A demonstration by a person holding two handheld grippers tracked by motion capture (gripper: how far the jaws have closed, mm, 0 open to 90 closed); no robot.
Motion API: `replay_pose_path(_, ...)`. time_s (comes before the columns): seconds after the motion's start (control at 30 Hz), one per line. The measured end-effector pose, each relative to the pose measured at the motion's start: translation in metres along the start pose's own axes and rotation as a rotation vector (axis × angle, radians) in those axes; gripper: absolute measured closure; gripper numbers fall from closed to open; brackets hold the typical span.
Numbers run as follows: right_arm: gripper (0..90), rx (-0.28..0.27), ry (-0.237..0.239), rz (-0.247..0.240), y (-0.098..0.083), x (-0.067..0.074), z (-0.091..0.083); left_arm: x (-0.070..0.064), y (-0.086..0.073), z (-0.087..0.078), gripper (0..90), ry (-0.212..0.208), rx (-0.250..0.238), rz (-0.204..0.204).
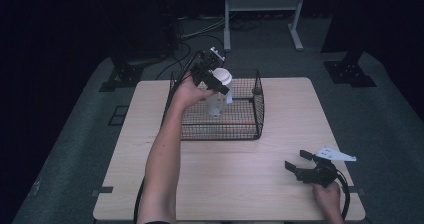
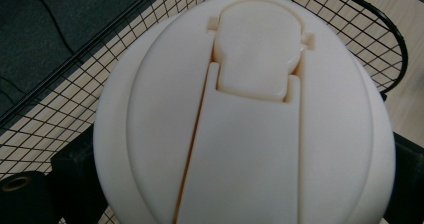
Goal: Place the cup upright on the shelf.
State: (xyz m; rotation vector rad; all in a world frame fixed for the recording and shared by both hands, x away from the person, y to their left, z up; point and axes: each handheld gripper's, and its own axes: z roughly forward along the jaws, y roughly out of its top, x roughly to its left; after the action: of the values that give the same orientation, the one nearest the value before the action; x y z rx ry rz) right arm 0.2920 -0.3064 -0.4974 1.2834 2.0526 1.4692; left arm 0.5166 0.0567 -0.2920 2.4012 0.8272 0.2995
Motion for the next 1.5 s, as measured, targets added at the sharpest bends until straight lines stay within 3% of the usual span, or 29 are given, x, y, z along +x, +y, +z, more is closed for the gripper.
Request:
replay_pose_path(0.5, 12.9, -0.004, 0.005, 0.011, 0.0, -0.001, -0.001, 0.003, -0.014, 0.037, 5.3, -0.012, 0.017, -0.035)
replay_pose_path(0.9, 12.9, 0.007, 0.023, -0.002, 0.0, -0.001, 0.0, 0.007, -0.026, 0.053, 5.2, -0.004, -0.014, -0.054)
replay_pose_path(1.03, 12.9, 0.006, 0.026, 0.002, 0.0, -0.001, 0.0, 0.013, -0.033, 0.052, 5.2, -0.013, -0.051, -0.066)
replay_pose_path(1.3, 12.9, 0.006, 0.023, 0.005, 0.0, -0.001, 0.0, 0.009, -0.035, 0.051, 4.8, -0.001, -0.041, -0.044)
replay_pose_path(1.5, 12.9, 0.007, 0.021, 0.003, 0.0, -0.001, 0.0, 0.01, -0.038, 0.051, 2.8, -0.011, -0.047, -0.056)
